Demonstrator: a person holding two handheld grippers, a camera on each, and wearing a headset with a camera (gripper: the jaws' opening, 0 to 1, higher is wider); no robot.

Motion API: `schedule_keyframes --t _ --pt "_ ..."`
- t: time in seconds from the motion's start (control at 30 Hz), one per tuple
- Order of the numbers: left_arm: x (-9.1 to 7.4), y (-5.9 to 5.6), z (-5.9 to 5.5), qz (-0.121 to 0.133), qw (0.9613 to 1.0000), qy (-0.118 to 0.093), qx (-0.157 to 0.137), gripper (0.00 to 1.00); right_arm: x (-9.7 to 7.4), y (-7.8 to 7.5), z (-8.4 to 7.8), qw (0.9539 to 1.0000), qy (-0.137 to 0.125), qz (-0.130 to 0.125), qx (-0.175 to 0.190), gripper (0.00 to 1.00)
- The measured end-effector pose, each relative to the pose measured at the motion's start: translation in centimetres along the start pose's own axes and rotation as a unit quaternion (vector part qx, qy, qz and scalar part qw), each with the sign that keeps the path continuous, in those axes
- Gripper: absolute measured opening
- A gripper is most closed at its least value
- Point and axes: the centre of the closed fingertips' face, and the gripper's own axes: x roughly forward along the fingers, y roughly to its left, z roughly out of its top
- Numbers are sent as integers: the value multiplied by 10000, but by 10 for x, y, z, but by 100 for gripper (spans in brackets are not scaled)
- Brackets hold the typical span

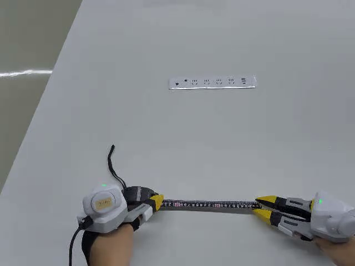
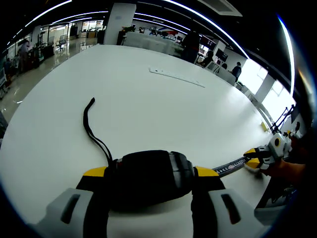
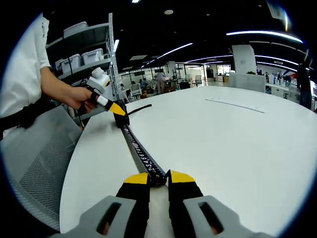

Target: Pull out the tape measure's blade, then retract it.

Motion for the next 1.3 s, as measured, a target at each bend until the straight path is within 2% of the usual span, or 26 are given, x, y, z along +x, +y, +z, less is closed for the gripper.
schedule_keyframes --t 0.13,0.17,0.53,1.3 --pt "0 0 0 -1 10000 0 25 64 0 0 0 10000 -22 -9 -37 12" --pt "0 0 0 -5 10000 0 13 64 2 3 1 10000 -42 60 -24 12" --pt "0 0 0 -18 10000 8 24 63 23 13 12 9995 -90 215 -210 11" --pt "0 0 0 -23 10000 26 9 64 61 30 25 9986 -133 472 -212 12"
